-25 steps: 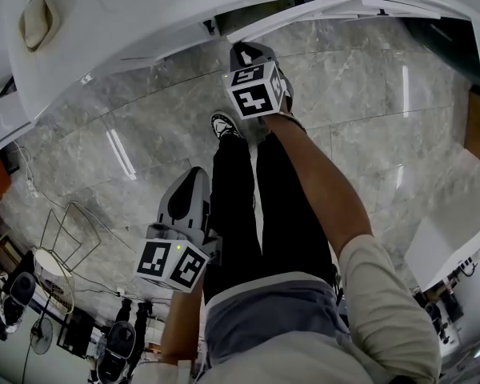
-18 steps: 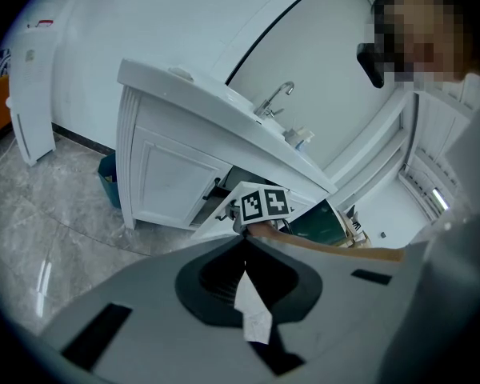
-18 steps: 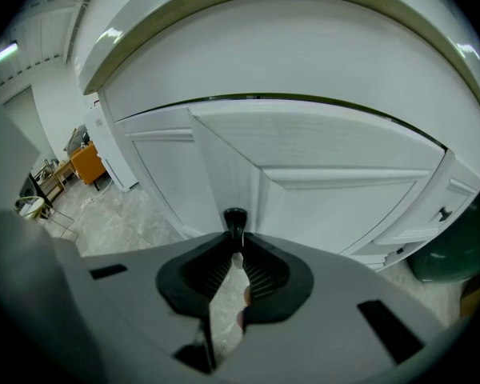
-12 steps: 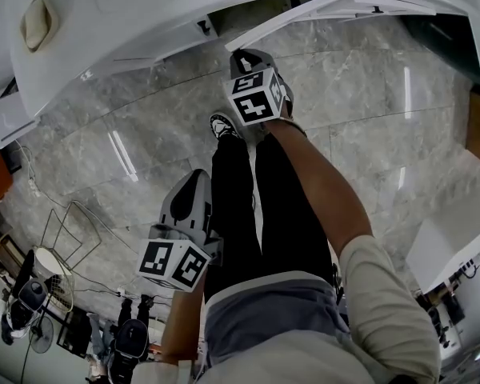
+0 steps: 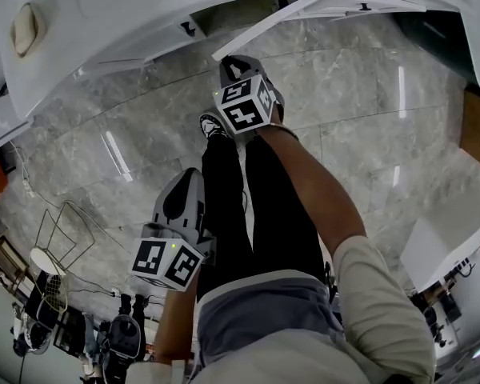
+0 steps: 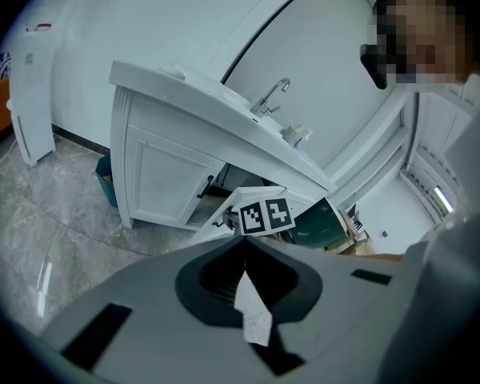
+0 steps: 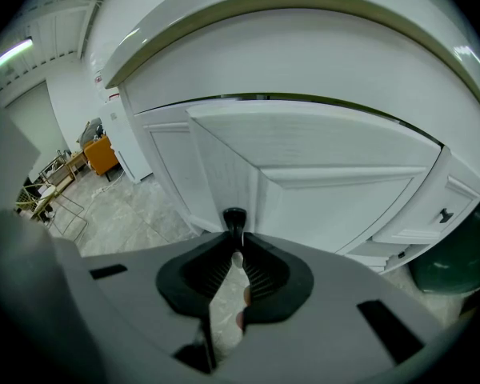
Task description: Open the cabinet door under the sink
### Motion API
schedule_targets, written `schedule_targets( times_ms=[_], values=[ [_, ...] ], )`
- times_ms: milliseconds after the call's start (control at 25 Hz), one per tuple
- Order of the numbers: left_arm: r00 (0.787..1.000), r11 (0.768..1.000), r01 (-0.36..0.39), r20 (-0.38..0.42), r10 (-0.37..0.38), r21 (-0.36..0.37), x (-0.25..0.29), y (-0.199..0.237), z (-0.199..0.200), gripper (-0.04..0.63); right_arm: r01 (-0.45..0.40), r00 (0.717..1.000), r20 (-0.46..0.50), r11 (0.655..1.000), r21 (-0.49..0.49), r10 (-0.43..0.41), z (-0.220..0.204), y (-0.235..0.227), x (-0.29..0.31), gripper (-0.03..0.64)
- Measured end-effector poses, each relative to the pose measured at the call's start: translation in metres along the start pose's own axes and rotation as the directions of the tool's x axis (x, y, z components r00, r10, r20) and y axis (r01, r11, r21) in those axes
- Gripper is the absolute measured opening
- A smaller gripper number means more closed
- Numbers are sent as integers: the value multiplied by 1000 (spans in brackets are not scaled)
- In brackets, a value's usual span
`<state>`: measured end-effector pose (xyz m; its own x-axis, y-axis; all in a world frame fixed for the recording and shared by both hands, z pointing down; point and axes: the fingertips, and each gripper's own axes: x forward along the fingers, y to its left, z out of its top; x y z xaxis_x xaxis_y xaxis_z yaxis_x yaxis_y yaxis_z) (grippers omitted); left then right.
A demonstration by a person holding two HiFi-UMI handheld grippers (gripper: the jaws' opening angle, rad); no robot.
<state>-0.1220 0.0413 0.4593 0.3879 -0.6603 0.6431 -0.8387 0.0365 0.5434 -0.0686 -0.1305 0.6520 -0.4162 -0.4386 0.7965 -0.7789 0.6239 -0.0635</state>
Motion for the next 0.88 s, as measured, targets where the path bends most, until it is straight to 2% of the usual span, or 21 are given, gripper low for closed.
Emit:
schedule_targets(
  times_ms=[880],
  values=[
    [1000, 1000, -1, -3, 1, 19, 15, -35, -5, 0, -64, 998, -24, 991, -118, 62, -44, -6, -35, 52]
  ],
)
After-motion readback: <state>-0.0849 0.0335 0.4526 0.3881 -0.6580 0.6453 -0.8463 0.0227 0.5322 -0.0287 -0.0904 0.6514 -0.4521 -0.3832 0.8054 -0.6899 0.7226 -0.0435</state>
